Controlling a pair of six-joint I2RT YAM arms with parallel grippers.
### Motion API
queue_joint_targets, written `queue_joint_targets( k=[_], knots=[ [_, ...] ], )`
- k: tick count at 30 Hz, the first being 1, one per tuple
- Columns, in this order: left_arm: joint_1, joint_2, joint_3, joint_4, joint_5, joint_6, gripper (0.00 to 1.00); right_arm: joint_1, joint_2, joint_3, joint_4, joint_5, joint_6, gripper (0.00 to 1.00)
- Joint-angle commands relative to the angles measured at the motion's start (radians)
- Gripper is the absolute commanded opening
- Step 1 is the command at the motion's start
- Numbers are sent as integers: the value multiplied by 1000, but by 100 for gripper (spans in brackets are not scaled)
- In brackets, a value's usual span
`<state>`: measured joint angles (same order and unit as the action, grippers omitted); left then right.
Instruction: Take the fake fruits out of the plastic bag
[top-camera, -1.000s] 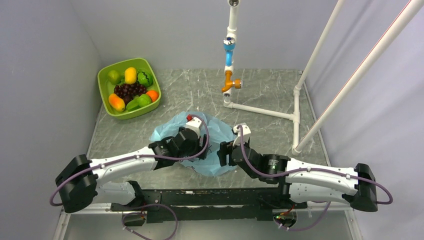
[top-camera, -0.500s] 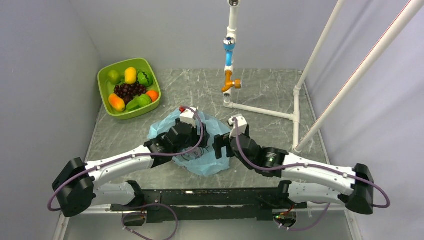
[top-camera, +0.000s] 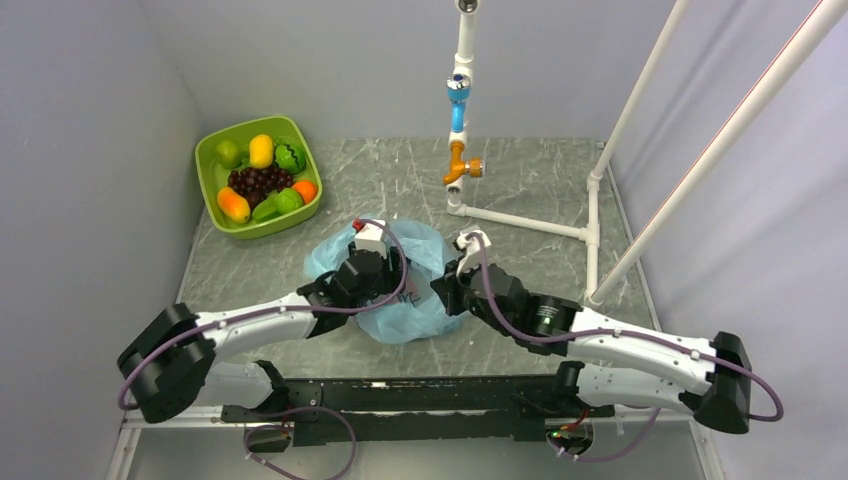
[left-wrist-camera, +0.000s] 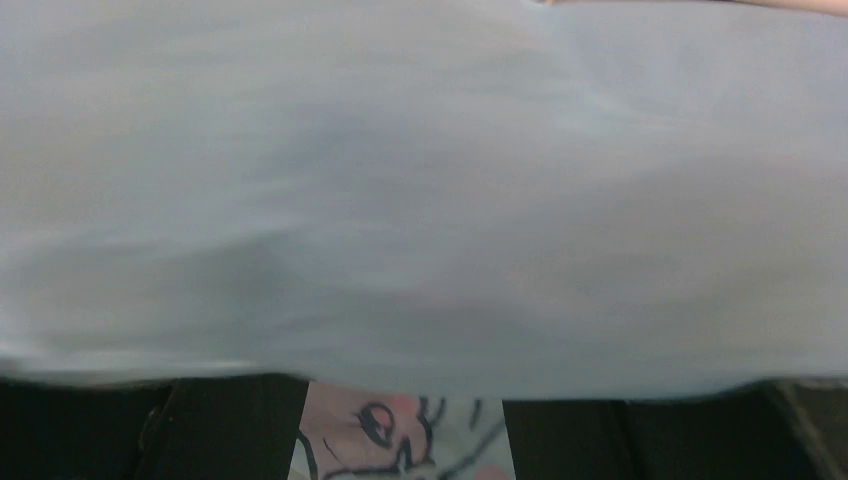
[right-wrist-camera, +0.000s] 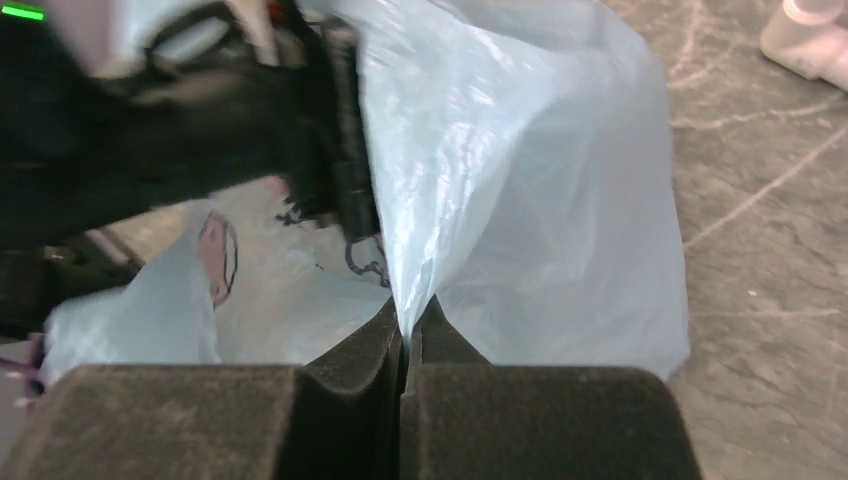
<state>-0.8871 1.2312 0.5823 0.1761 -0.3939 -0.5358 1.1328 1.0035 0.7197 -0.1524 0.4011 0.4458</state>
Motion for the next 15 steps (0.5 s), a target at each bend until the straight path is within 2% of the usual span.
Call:
queue_joint_targets(
  k=[1,5,8,10,13,15],
  knots=[
    [58,91,18,140,-21,-15,69,-4,-87,-23,72,-70,39,0],
    [77,164,26,264,10,22,75,-14,-93,-26,77,-98,51,0],
    [82,231,66,304,68,45,87,-25,-83,-27,76,-109,51,0],
    [82,272,85,322,114,49,92,-30,-88,-34,79,-114,49,0],
    [82,288,80,334,157,17,90,-35,-99,-56,61,-99,44,0],
    [81,228,38,334,148,-15,89,-34,-90,-70,26,-83,39,0]
  ],
)
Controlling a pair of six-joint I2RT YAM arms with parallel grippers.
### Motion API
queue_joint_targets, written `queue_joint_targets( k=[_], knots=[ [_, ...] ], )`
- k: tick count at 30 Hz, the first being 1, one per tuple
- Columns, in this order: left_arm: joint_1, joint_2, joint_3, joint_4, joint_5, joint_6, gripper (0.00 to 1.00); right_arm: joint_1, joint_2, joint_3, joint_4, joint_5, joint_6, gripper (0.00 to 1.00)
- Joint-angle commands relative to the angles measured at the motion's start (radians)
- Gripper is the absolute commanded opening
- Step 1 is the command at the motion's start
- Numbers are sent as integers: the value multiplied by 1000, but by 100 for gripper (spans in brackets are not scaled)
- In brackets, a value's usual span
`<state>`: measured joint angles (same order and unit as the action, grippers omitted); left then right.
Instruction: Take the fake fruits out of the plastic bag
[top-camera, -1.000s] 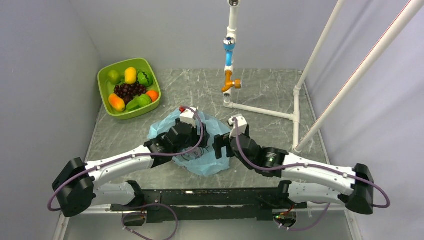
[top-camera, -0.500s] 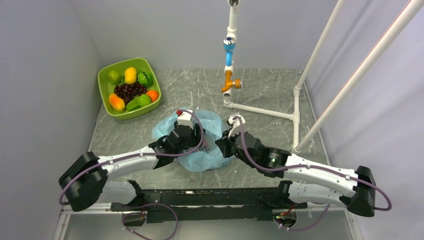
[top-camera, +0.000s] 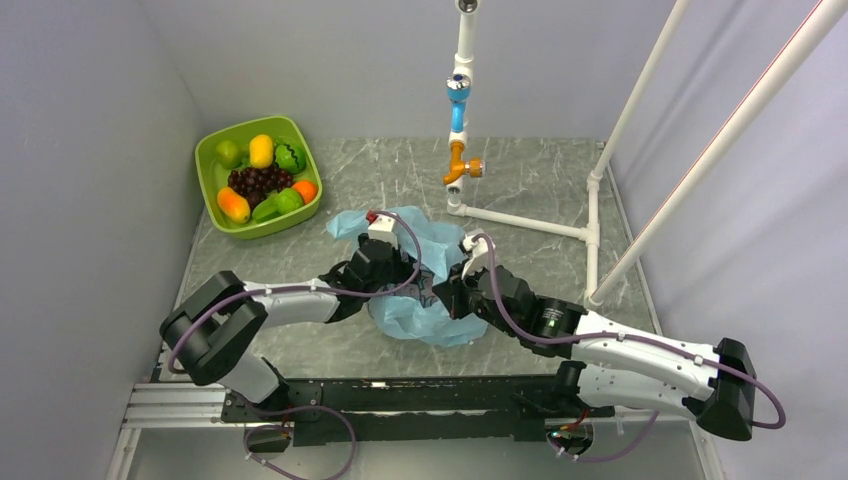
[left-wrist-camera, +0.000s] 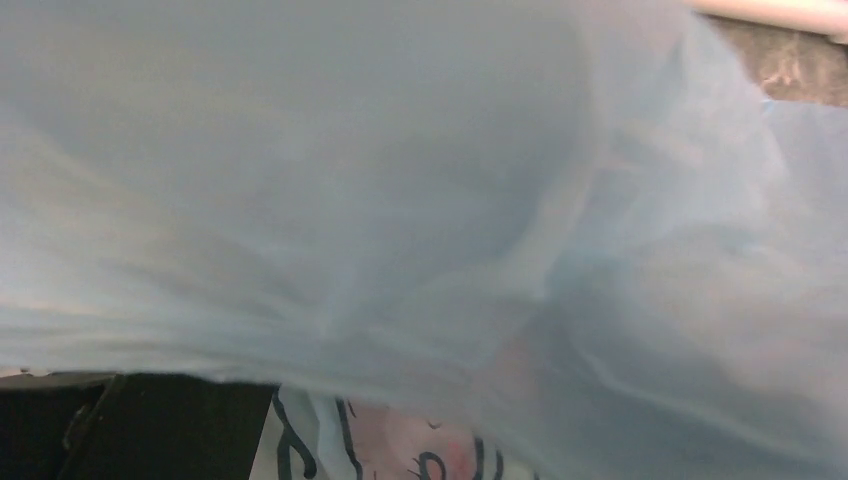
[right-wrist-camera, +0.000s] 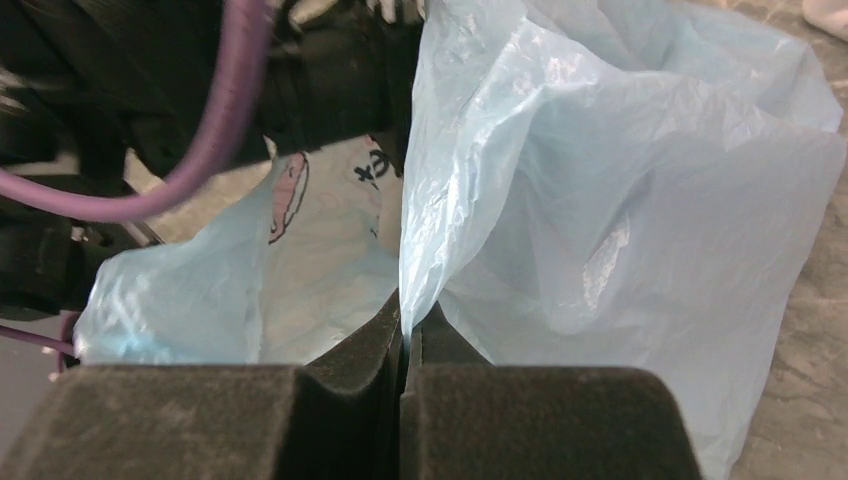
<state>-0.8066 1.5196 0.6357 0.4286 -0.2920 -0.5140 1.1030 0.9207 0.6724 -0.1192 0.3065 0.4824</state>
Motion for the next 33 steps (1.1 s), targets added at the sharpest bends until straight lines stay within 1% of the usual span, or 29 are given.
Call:
queue_joint_targets(
  k=[1,2,3,4,5,8,9,10,12,14,16,18,21,22,24,25,26,27,28,31,33],
  knots=[
    [1,-101,-46,78,33,-49,89,-6,1,-29,-14,-8,-14,0],
    [0,-149,-77,74,25,-56,89,-7,12,-31,-11,-57,-43,6],
    [0,-198,-104,55,18,-56,90,-6,23,-26,-12,-107,-64,17],
    [1,-244,-121,24,18,-53,90,-6,29,-17,-15,-156,-73,30],
    [3,-287,-131,-12,24,-46,91,-7,24,-5,-24,-181,-71,41],
    [4,-401,-153,-118,50,-37,91,-15,-50,21,-31,-160,-43,76],
    [4,-432,-163,-139,49,-43,92,-32,-71,37,-28,-163,-40,84],
    [5,-460,-182,-145,50,-46,92,-56,-81,56,-34,-177,-40,87],
    [4,-500,-226,-130,42,-56,91,-99,-66,123,-67,-187,-43,87],
    [10,-513,-248,-113,44,-66,91,-137,-41,176,-98,-164,-42,88],
    [16,-504,-248,-101,68,-66,91,-172,-37,197,-93,-160,-31,92],
    [18,-476,-231,-96,97,-63,91,-223,-49,202,-78,-190,-14,93],
    [24,-413,-191,-86,136,-53,90,-295,-81,210,-67,-242,1,91],
    [25,-395,-178,-80,147,-51,90,-307,-85,213,-74,-235,3,91],
    [28,-360,-153,-70,176,-48,90,-335,-70,231,-145,-141,29,89],
    [27,-345,-140,-68,190,-44,89,-361,-57,230,-178,-94,39,86],
    [29,-332,-132,-64,199,-44,88,-400,-43,220,-184,-96,52,81],
    [28,-320,-130,-54,204,-45,89,-447,-32,196,-163,-132,67,75],
    [29,-310,-131,-35,210,-45,90,-493,-20,162,-113,-185,83,72],
    [31,-275,-138,18,221,-46,93,-608,47,32,78,-325,169,67],
    [36,-243,-140,64,238,-40,93,-641,128,-28,210,-376,210,62]
  ],
)
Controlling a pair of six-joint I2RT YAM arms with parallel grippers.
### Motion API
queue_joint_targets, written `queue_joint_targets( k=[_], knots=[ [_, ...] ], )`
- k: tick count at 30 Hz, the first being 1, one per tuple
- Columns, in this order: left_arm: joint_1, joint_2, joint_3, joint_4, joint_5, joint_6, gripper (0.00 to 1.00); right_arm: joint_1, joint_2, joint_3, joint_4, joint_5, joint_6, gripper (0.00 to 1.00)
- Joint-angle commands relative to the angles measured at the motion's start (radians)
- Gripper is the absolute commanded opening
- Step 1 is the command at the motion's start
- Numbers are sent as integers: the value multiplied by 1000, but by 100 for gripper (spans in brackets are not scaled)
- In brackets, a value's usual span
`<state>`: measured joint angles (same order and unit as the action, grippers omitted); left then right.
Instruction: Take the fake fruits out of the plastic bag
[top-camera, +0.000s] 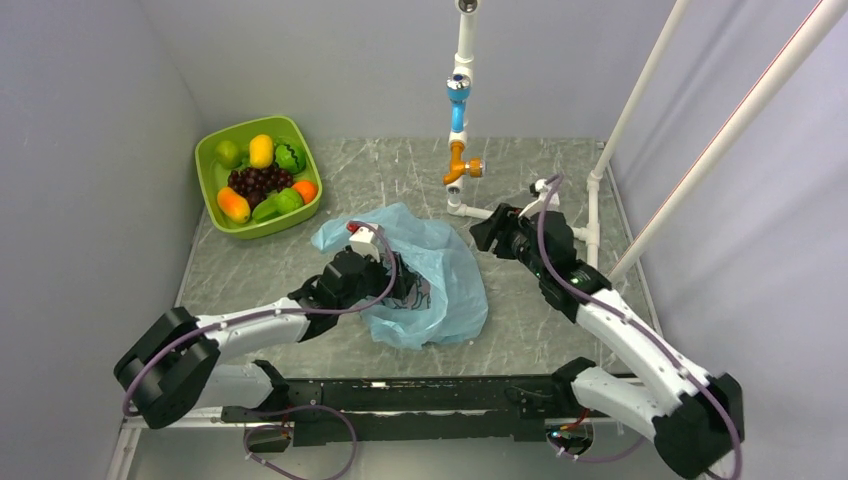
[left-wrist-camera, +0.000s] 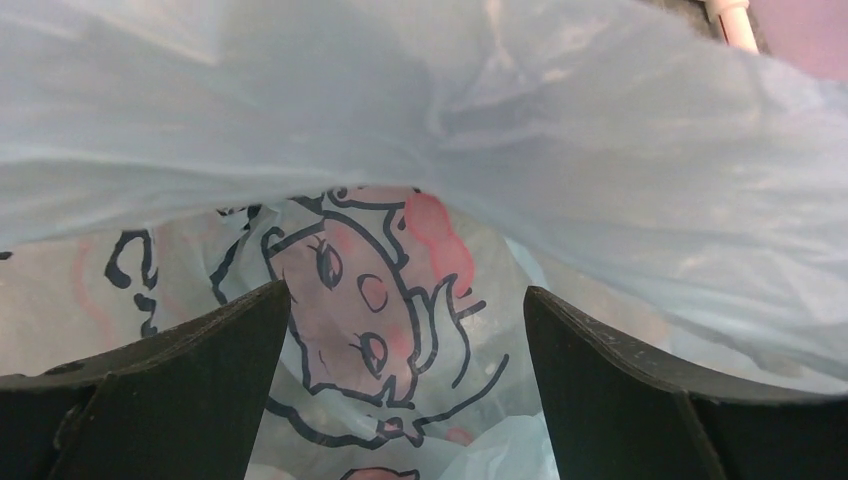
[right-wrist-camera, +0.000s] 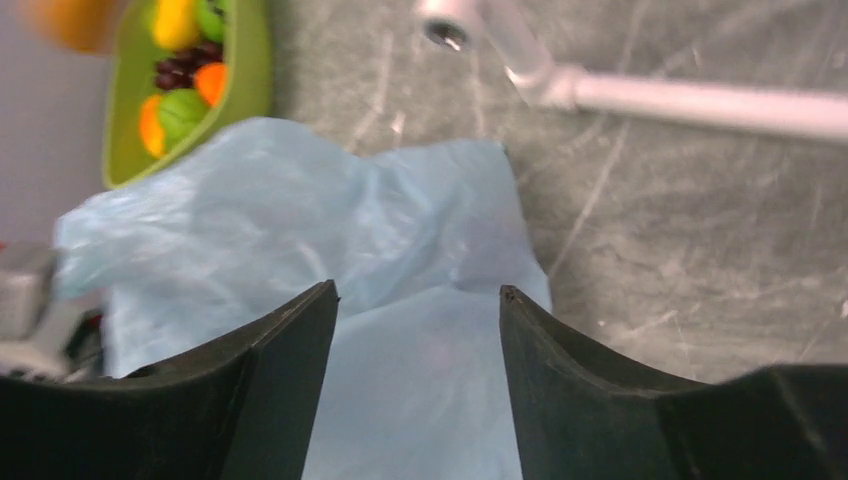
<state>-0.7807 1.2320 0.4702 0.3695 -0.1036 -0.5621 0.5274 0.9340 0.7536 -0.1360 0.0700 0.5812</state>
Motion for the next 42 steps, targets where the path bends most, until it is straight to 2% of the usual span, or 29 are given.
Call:
queue_joint_targets(
  k=[1,4,11,21,24,29,34,37,42],
  knots=[
    [11,61,25,143,54,6,93,-73,156,-129,286,-151,117,60],
    [14,113,14,231,72,2,90,-82,286,-143,418,-158,94,57],
    [27,224,38,356,124,0,88,-124,505,-94,540,-207,92,56],
    [57,383,177,327,211,19,86,-140,705,-52,648,-409,95,57],
    [57,426,235,253,219,33,87,-140,716,-68,667,-438,113,56],
    [57,478,263,237,212,37,90,-140,753,-98,753,-545,196,55],
    [58,526,315,184,206,77,91,-140,756,-139,813,-577,266,45],
    [58,553,333,163,215,90,85,-139,760,-156,860,-597,302,44],
    [58,535,293,154,245,69,71,-140,711,-131,740,-536,231,44]
  ],
)
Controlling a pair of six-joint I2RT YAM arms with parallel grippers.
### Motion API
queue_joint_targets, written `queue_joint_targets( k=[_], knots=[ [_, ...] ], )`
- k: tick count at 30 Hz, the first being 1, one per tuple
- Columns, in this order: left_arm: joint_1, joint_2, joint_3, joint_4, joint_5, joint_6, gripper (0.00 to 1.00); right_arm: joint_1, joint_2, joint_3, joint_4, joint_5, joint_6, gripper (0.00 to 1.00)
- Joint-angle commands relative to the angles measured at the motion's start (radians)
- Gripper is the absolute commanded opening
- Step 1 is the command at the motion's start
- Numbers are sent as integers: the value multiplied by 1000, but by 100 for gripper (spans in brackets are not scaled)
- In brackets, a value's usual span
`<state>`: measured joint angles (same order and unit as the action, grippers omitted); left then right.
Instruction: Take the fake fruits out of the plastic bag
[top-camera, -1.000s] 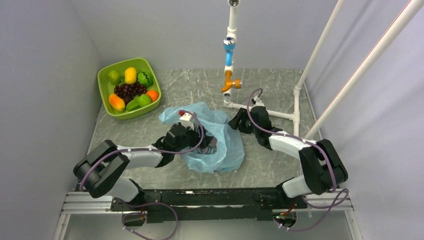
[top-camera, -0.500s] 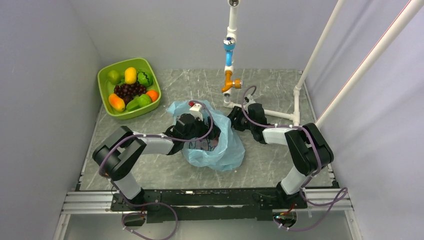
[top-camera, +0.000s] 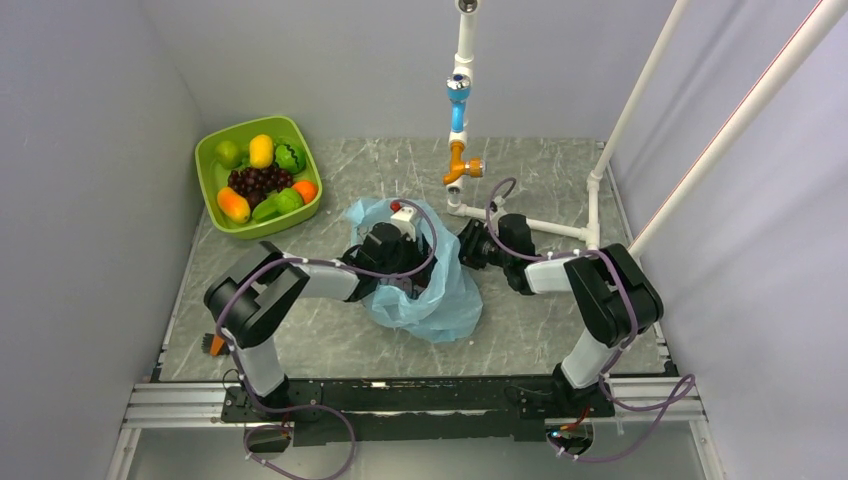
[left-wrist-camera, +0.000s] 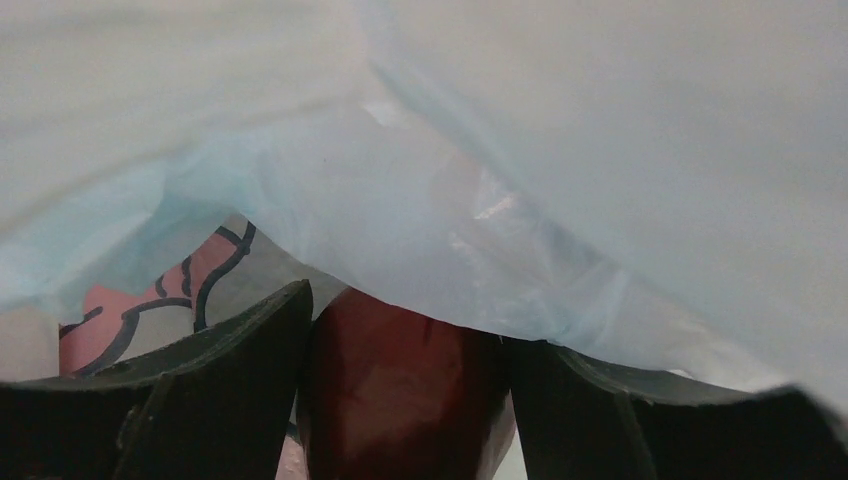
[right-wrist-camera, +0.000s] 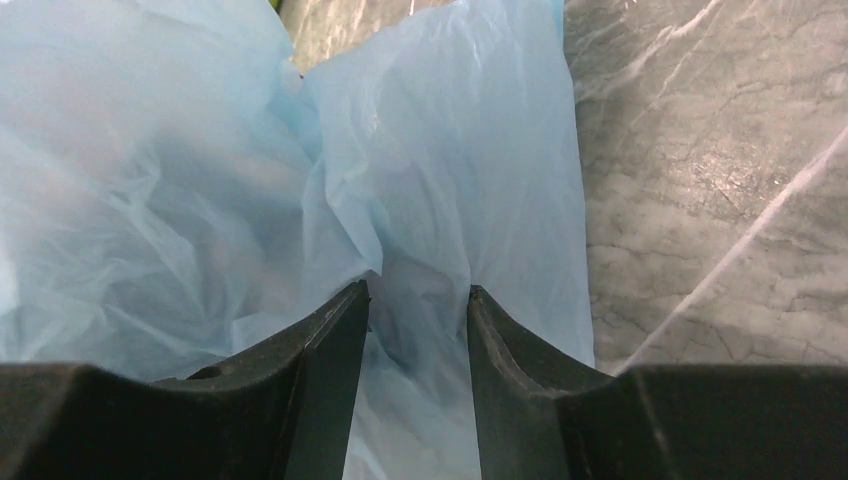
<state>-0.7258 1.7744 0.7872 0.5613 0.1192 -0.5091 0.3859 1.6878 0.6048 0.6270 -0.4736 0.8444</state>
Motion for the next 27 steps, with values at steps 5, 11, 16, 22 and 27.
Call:
queue_joint_targets(
  k=[5,11,16,22,27],
  knots=[
    [7,-120,-90,-81,24,6,55,2,-137,58,-189,100,-159,44],
    [24,-292,-124,-212,58,-34,47,11,-273,109,-529,289,-287,68],
    [29,-416,-134,-290,78,-49,40,43,-449,71,-687,342,-326,83],
    [36,-569,-97,-484,72,-33,34,90,-665,33,-822,345,-352,86],
    [37,-692,-116,-559,144,-55,36,165,-810,28,-831,291,-386,89]
  ],
)
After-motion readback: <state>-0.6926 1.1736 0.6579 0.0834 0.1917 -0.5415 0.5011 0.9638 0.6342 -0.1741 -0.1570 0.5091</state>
